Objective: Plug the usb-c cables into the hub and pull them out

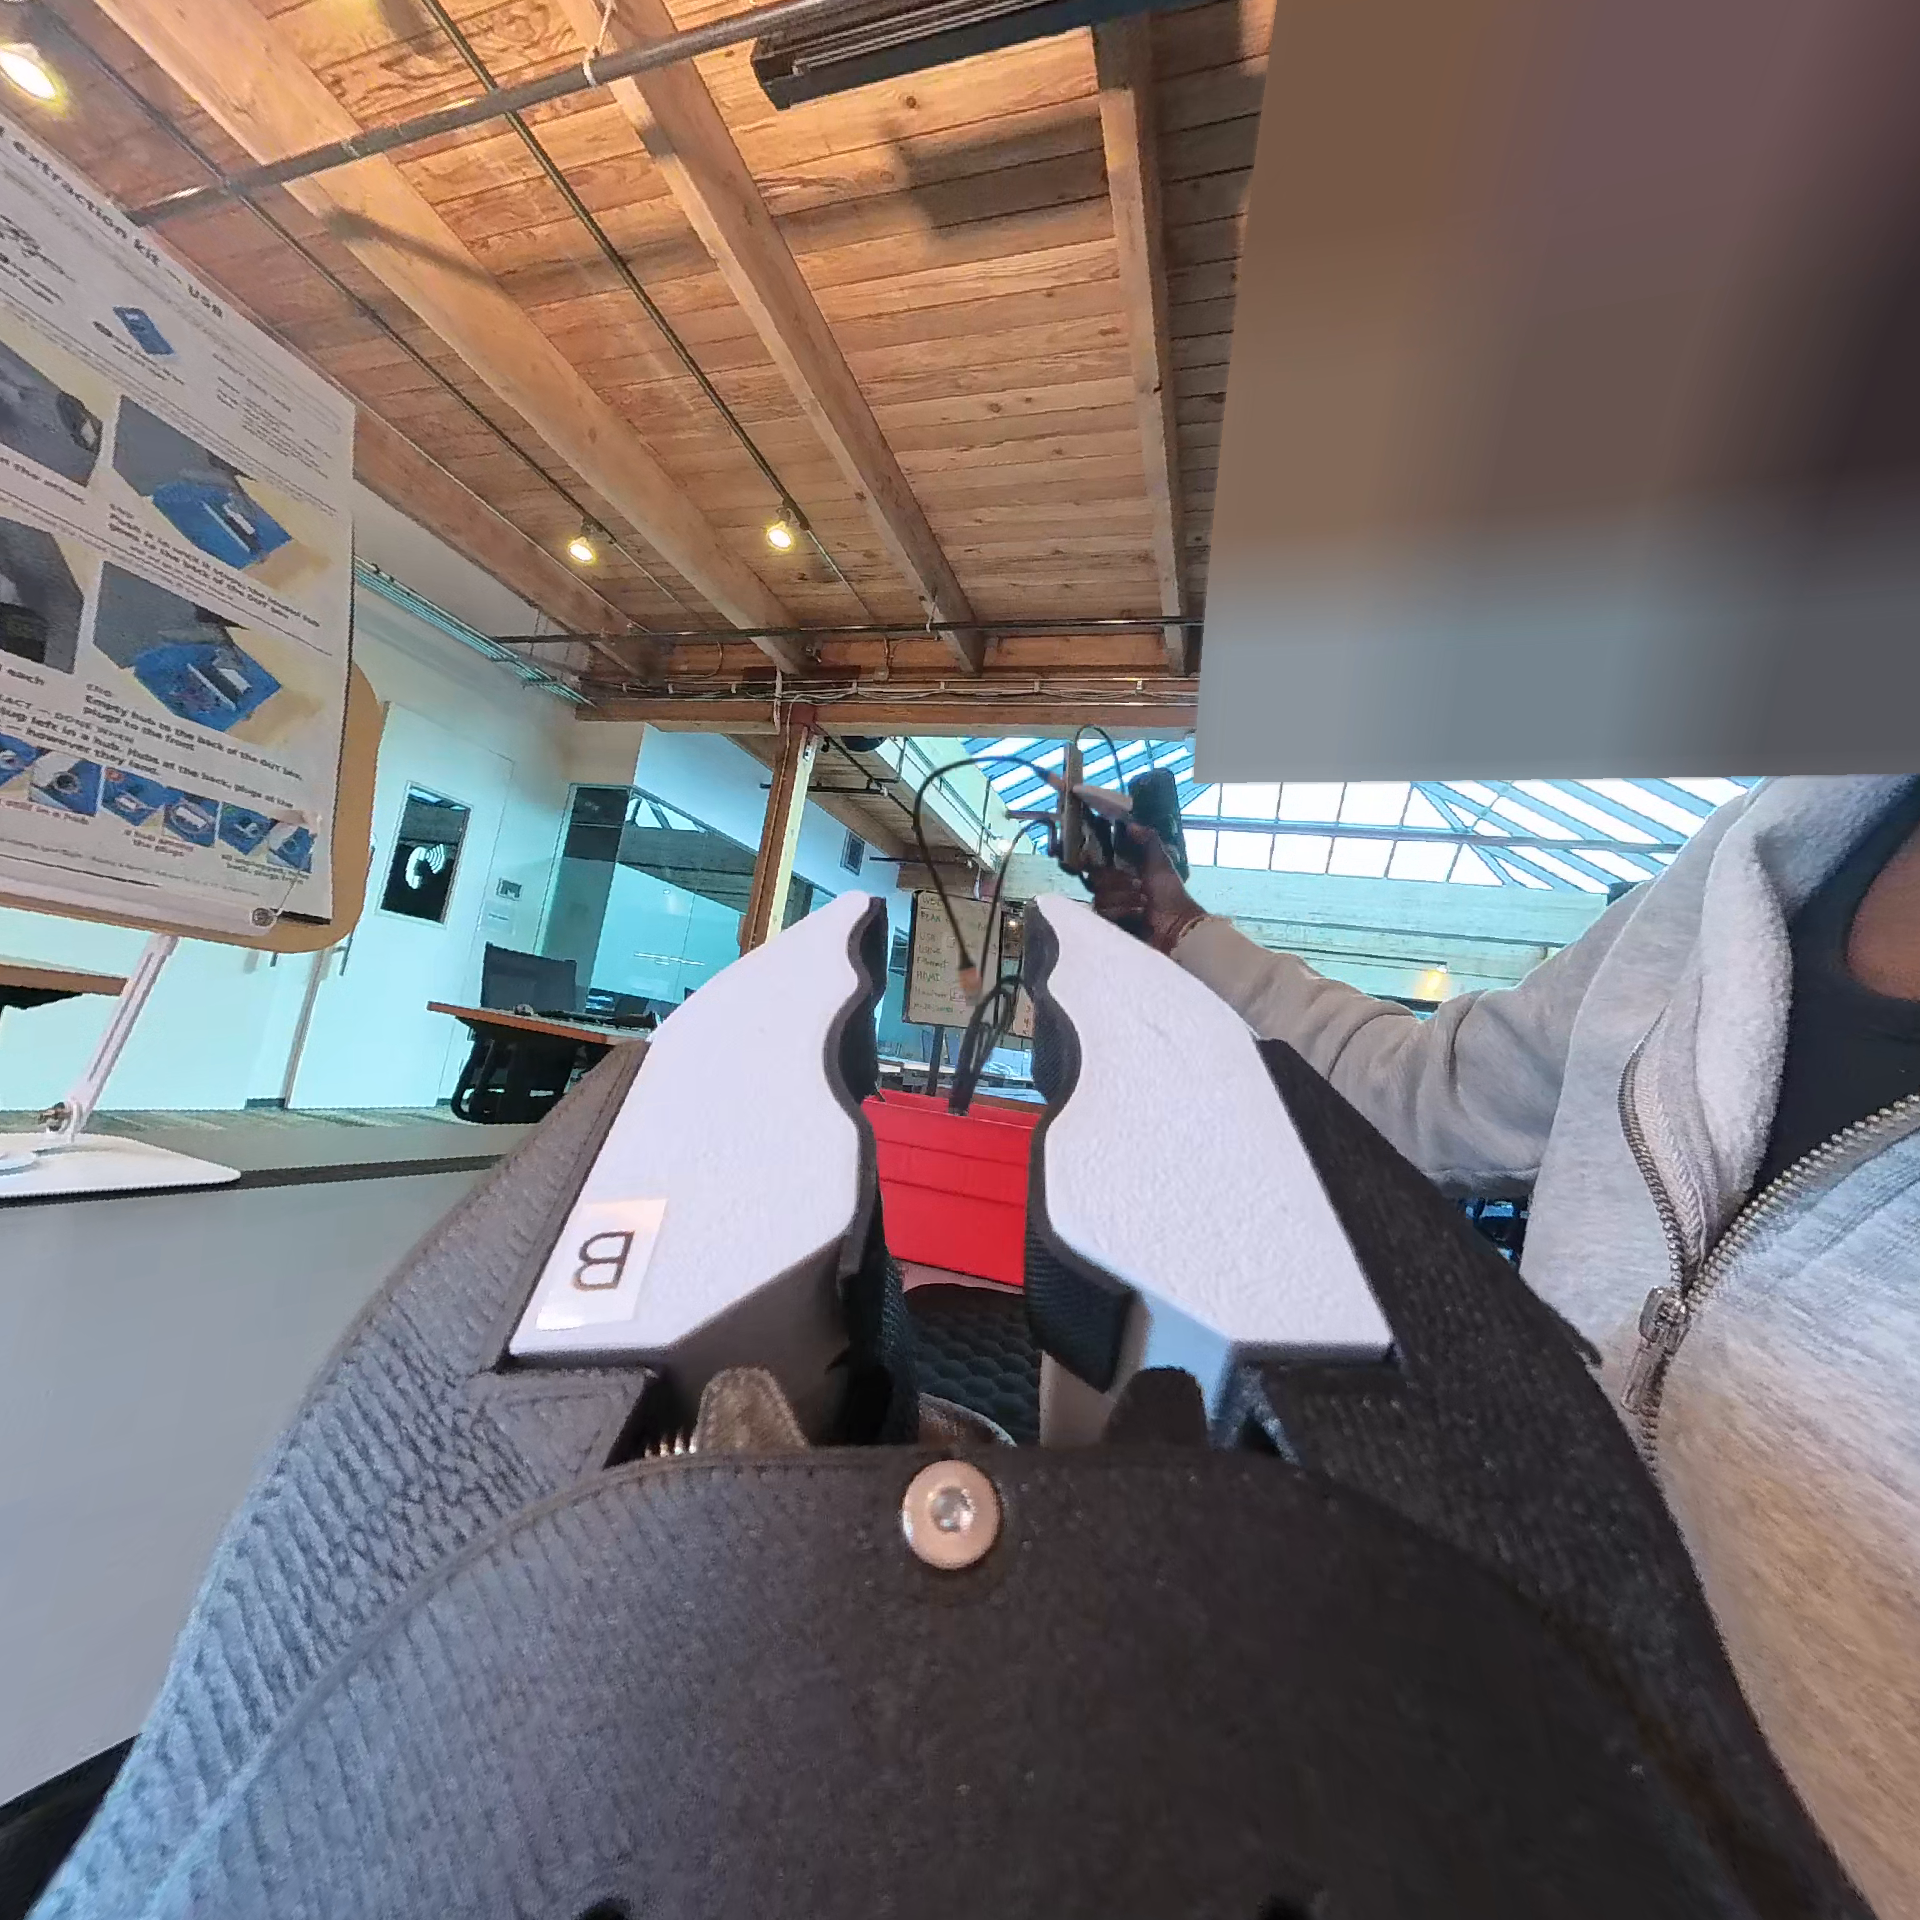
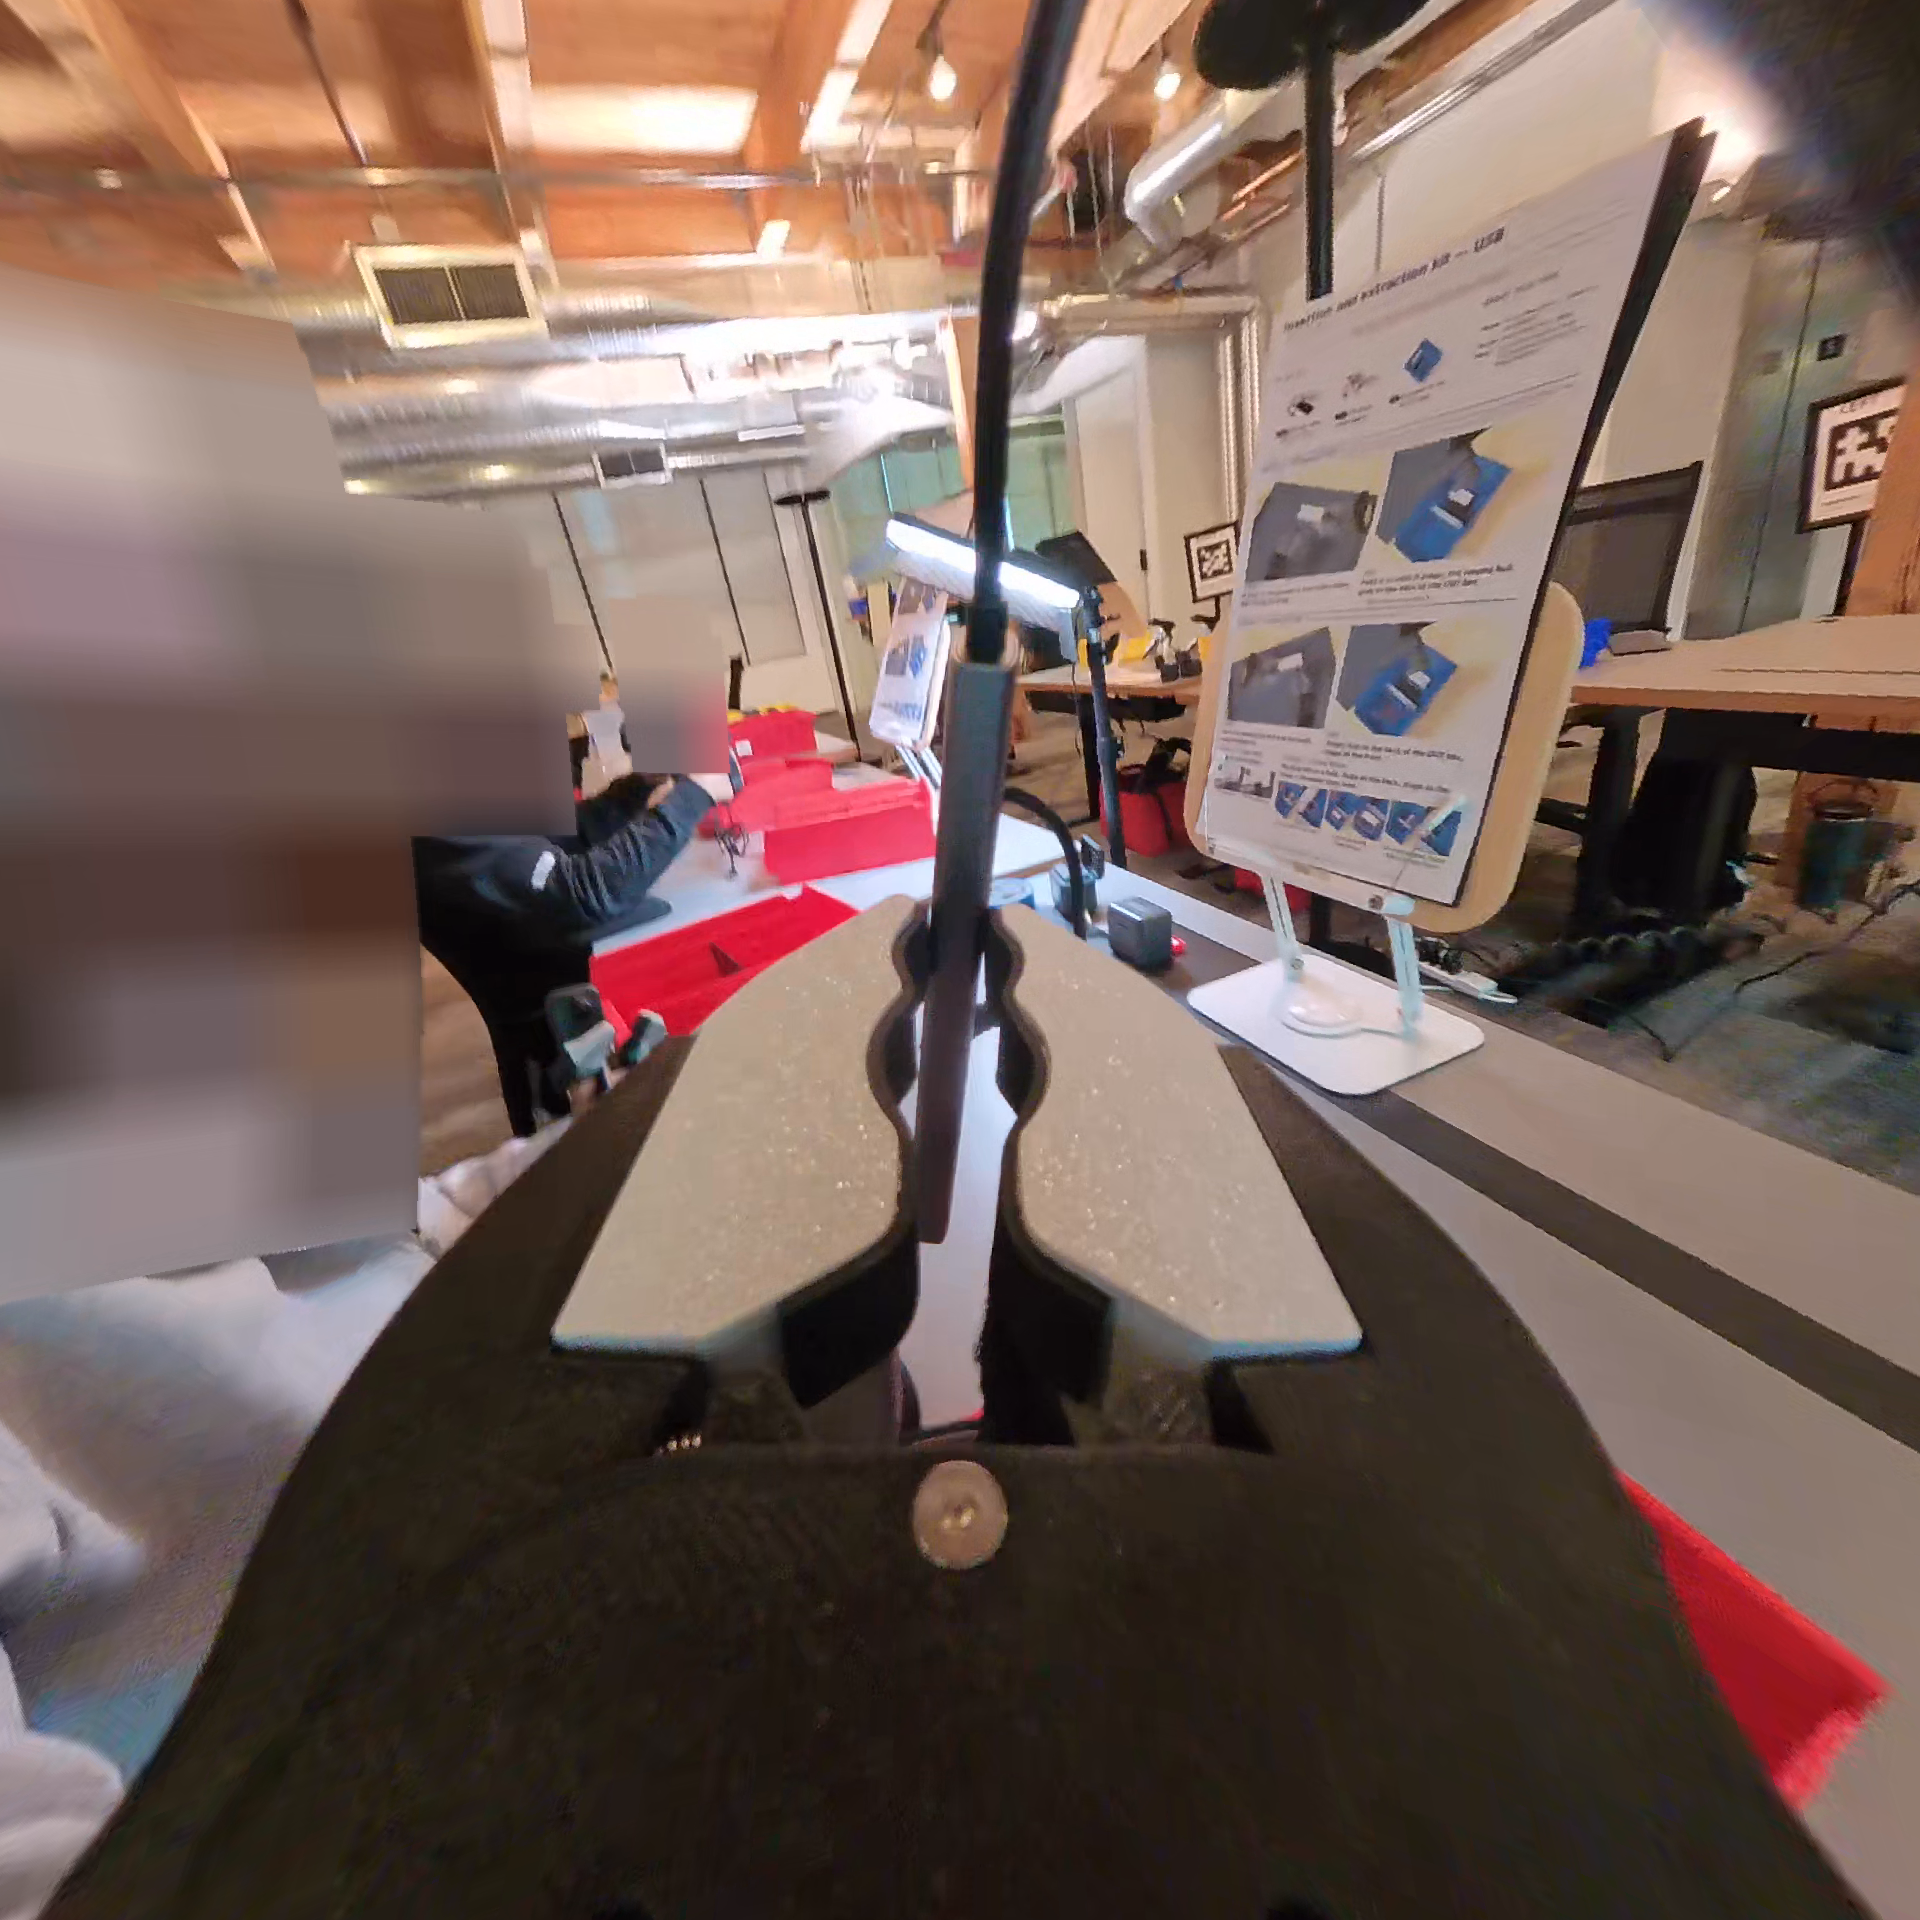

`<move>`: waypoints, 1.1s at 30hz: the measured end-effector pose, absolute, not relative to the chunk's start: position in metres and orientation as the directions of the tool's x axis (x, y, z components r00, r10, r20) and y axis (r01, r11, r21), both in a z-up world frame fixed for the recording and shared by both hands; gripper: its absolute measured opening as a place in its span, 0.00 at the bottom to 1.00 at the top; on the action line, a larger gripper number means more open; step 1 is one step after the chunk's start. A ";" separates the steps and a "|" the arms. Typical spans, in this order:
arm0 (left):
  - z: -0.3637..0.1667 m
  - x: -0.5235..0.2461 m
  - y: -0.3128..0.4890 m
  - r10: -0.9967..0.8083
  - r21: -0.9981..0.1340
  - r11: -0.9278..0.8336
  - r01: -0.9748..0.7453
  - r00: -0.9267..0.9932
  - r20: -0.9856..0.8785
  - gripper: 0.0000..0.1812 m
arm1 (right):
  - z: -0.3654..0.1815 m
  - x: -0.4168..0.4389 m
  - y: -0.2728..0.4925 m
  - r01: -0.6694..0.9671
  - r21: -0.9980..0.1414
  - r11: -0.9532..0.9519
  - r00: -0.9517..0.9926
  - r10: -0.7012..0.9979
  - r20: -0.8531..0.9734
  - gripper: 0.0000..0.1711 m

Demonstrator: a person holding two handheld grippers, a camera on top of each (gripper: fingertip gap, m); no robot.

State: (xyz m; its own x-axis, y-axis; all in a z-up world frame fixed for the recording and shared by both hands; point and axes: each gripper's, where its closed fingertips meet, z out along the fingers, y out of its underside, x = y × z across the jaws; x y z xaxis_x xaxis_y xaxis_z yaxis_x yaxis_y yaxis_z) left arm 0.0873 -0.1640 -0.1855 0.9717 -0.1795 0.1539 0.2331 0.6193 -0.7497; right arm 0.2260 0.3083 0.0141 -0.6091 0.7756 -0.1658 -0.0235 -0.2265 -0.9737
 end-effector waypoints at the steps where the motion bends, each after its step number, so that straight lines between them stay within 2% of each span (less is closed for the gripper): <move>1: -0.186 0.087 -0.164 -0.180 -0.749 0.619 0.236 0.971 0.157 0.14 | 0.012 0.225 0.310 -0.021 -0.981 -0.194 -0.610 0.780 -0.142 0.06; 5: -0.186 0.086 -0.164 -0.180 -0.747 0.619 0.242 0.970 0.165 0.14 | 0.016 0.211 0.325 0.012 -0.996 -0.090 -0.555 0.828 -0.081 0.06; 12: -0.186 0.083 -0.164 -0.182 -0.743 0.619 0.255 0.967 0.180 0.14 | 0.002 0.180 0.321 0.177 -0.954 0.241 -0.532 0.839 0.113 0.06; 16: -0.186 0.083 -0.165 -0.184 -0.739 0.622 0.258 0.966 0.183 0.14 | -0.003 0.180 0.312 0.246 -0.925 0.289 -0.568 0.816 0.103 0.06; 20: -0.185 0.083 -0.166 -0.187 -0.734 0.626 0.261 0.965 0.184 0.14 | -0.049 0.195 0.314 0.472 -0.856 0.213 -0.543 0.835 -0.092 0.06; 24: -0.185 0.083 -0.166 -0.188 -0.731 0.630 0.261 0.965 0.183 0.14 | -0.139 0.205 0.316 0.694 -0.708 0.128 -0.436 0.858 -0.273 0.06; 29: -0.185 0.083 -0.166 -0.186 -0.731 0.630 0.263 0.965 0.187 0.14 | -0.235 0.210 0.297 0.860 -0.511 -0.005 -0.306 0.795 -0.523 0.05; 32: -0.186 0.082 -0.166 -0.186 -0.730 0.629 0.266 0.964 0.191 0.14 | -0.286 0.216 0.296 0.936 -0.353 -0.014 -0.195 0.813 -0.549 0.07; 33: -0.186 0.082 -0.166 -0.186 -0.730 0.629 0.268 0.963 0.193 0.14 | -0.293 0.212 0.296 0.940 -0.338 -0.052 -0.160 0.807 -0.568 0.08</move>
State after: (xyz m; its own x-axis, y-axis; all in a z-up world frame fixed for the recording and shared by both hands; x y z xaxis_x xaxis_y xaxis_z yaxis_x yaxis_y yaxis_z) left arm 0.0819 -0.1661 -0.1857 0.9634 -0.1865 0.1925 0.2676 0.6289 -0.7300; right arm 0.2123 0.2957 -0.2933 -0.1602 0.8073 -0.5680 0.9396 -0.0515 -0.3382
